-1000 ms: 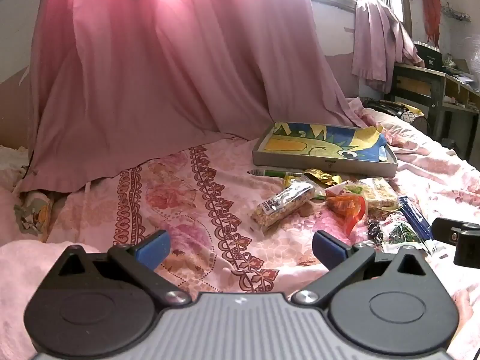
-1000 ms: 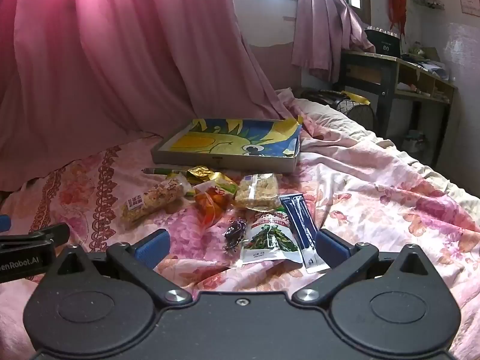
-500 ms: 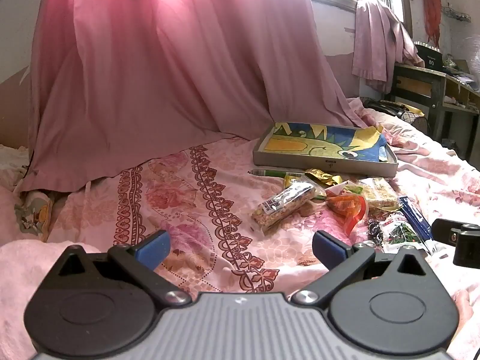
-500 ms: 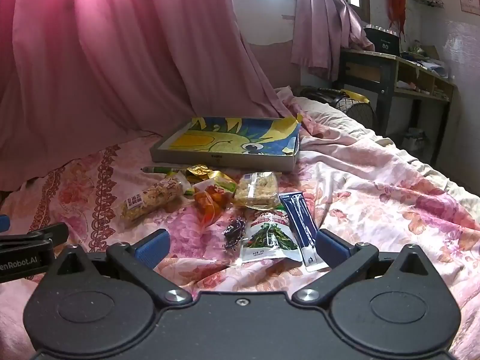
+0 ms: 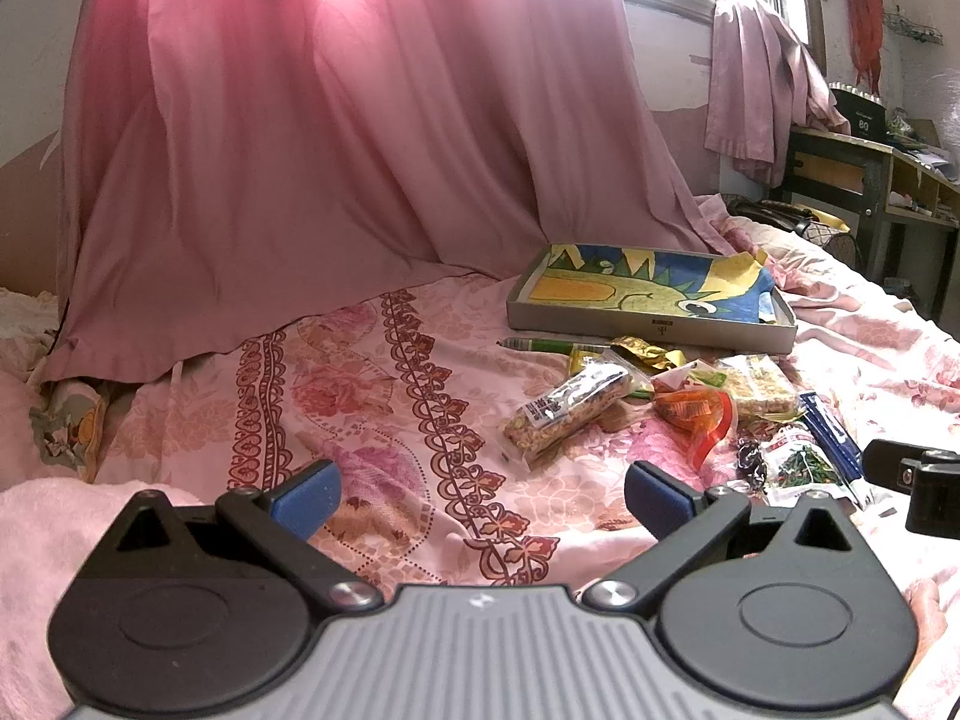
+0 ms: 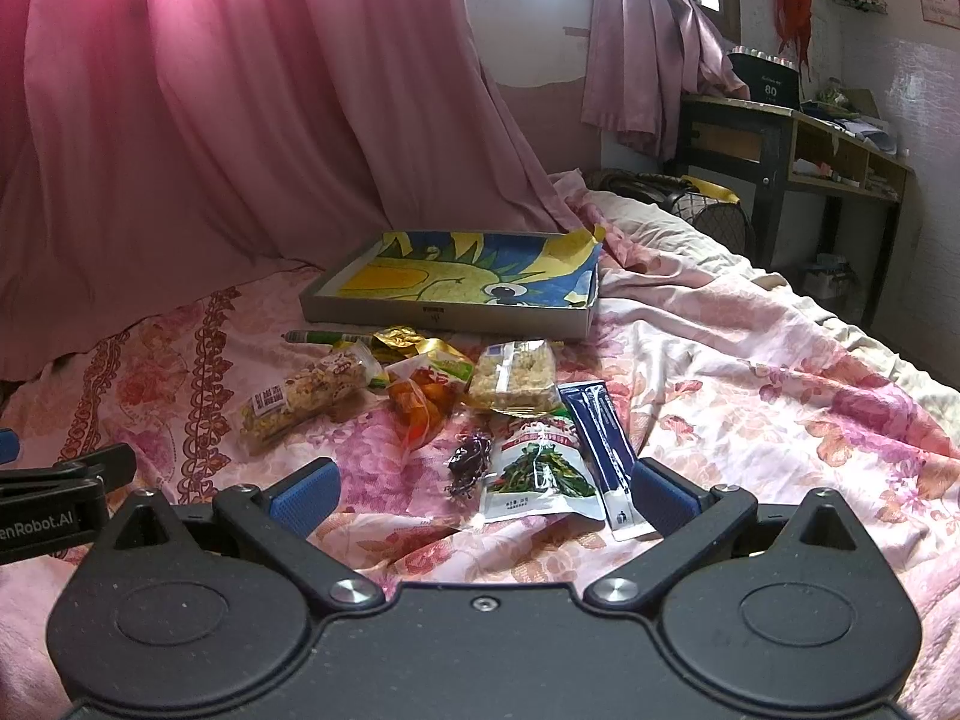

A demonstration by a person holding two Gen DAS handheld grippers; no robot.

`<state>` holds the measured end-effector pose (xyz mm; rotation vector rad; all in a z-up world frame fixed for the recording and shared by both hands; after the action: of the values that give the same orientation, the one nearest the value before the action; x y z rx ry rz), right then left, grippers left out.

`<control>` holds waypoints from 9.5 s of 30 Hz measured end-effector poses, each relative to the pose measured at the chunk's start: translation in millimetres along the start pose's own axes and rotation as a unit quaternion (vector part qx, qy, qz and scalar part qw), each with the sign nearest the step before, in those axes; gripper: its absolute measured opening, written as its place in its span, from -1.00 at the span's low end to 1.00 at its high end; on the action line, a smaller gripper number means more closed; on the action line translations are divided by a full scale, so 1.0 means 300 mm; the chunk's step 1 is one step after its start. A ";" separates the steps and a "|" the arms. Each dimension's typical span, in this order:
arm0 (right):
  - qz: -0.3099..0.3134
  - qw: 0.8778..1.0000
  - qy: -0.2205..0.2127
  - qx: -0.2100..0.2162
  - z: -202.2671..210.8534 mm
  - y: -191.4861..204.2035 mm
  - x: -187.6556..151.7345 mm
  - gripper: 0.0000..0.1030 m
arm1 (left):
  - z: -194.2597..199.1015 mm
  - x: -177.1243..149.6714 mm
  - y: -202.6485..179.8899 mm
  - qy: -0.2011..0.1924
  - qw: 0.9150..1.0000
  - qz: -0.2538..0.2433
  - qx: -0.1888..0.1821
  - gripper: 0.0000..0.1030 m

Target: Organize snacks

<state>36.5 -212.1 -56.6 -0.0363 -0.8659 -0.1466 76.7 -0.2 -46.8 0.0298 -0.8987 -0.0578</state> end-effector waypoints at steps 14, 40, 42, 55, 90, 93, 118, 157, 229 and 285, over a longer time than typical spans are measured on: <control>0.000 1.000 0.002 0.000 -0.002 0.002 -0.001 0.99 | 0.000 0.000 0.000 0.000 1.000 0.000 0.000 0.99; -0.001 1.000 0.004 0.002 0.000 0.001 0.007 0.99 | 0.000 -0.001 -0.001 0.002 1.000 0.000 0.000 0.99; -0.001 1.000 0.004 0.002 0.002 0.001 0.013 0.99 | 0.001 -0.003 -0.002 0.003 1.000 -0.001 0.000 0.99; 0.000 1.000 -0.001 0.001 0.010 -0.001 -0.008 0.99 | -0.024 -0.020 -0.002 0.021 1.000 0.001 -0.004 0.99; 0.068 0.997 0.049 -0.001 -0.258 -0.045 0.218 0.99 | -0.359 0.182 -0.083 0.120 0.987 -0.094 -0.045 0.99; 0.102 0.993 0.060 0.001 -0.297 -0.022 0.205 0.99 | -0.403 0.186 -0.085 0.129 0.986 -0.099 -0.048 0.99; 0.171 0.979 0.073 0.089 -0.553 0.144 0.209 0.99 | -0.671 0.238 -0.053 0.178 0.975 -0.109 -0.075 0.99; 0.179 0.972 0.132 0.074 -0.809 0.217 0.146 0.16 | -0.806 0.165 -0.219 0.175 0.956 -0.166 -0.166 0.02; 0.285 0.946 -0.082 -0.129 -0.944 0.150 0.521 -0.38 | -1.179 0.656 -0.242 0.050 0.947 0.194 -0.253 -0.16; 0.083 0.979 -0.175 -0.069 -0.216 -0.070 0.486 0.99 | -0.444 0.478 -0.177 -0.043 0.991 0.053 -0.116 0.99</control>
<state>175.6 -255.4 11.9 -0.2700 -1.1976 -0.0421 268.0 -61.9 -20.4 -0.2390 -0.9738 -0.0638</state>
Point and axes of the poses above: each gripper's, at about its wrist camera, not at the fingertips, and z roughly against the way its jaws point, y to its left, x to its top, the point moved 9 cm from there along -z, roughly the way its jaws point, and after that the axes turned 7 degrees about y, right-handed, at the moved point
